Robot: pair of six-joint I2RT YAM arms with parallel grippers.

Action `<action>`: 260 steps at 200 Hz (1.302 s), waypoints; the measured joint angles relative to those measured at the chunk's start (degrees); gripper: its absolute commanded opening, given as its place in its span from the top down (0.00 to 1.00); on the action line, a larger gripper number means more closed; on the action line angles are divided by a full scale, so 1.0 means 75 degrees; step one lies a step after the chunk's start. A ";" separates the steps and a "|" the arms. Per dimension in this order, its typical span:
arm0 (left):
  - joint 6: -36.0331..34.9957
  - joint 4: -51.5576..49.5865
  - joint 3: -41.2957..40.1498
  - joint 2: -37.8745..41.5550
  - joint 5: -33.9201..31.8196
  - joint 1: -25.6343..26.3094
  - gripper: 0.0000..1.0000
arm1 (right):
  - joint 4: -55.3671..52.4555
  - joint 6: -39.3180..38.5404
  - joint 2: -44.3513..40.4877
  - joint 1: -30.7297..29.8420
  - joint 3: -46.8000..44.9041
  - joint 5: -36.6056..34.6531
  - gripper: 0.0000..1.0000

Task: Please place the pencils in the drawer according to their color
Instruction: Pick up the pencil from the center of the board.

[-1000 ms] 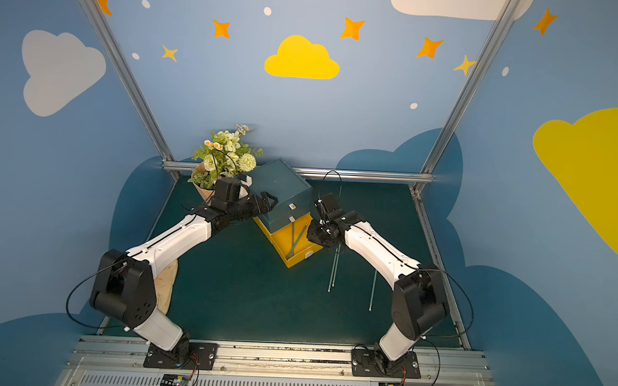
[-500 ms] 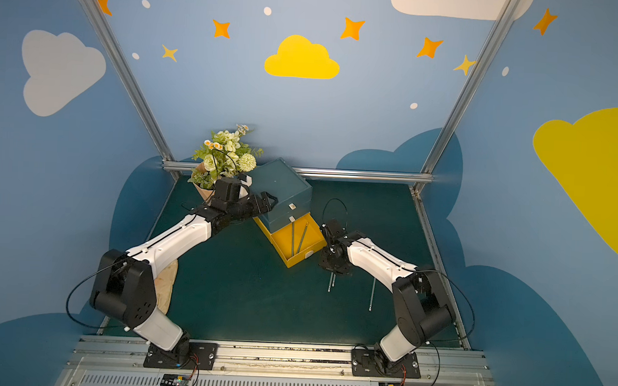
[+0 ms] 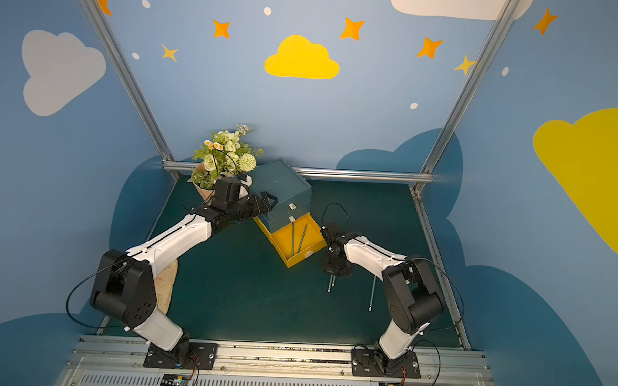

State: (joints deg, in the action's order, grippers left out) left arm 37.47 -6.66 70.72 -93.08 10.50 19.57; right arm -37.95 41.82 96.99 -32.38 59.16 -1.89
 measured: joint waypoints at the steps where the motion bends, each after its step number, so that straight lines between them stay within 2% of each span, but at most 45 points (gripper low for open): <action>1: 0.0000 0.0000 0.0000 0.0000 0.0000 0.0000 0.00 | 0.0000 -0.0006 0.0003 0.0003 0.0000 0.0000 0.74; 144: -0.0017 -0.0017 0.0012 -0.0006 0.0000 0.0000 0.00 | 0.0050 -0.0047 0.0574 0.0006 0.0236 0.0245 0.78; 157: -0.0015 -0.0015 0.0012 -0.0006 0.0000 0.0000 0.00 | 0.0026 -0.0050 0.0583 0.0006 0.0245 0.0239 0.82; 185: -0.0015 -0.0015 0.0012 -0.0006 0.0000 0.0000 0.00 | -0.0108 -0.0052 0.0664 0.0009 0.0344 0.0230 1.00; 260: -0.0015 -0.0015 0.0012 -0.0006 0.0000 0.0000 0.00 | -0.0064 0.0047 0.0364 0.0055 0.0326 0.0414 1.00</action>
State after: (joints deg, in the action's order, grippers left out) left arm 37.36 -6.76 70.81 -93.12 10.50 19.57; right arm -38.44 42.17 99.72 -31.97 61.60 1.21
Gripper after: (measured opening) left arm 0.999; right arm 0.077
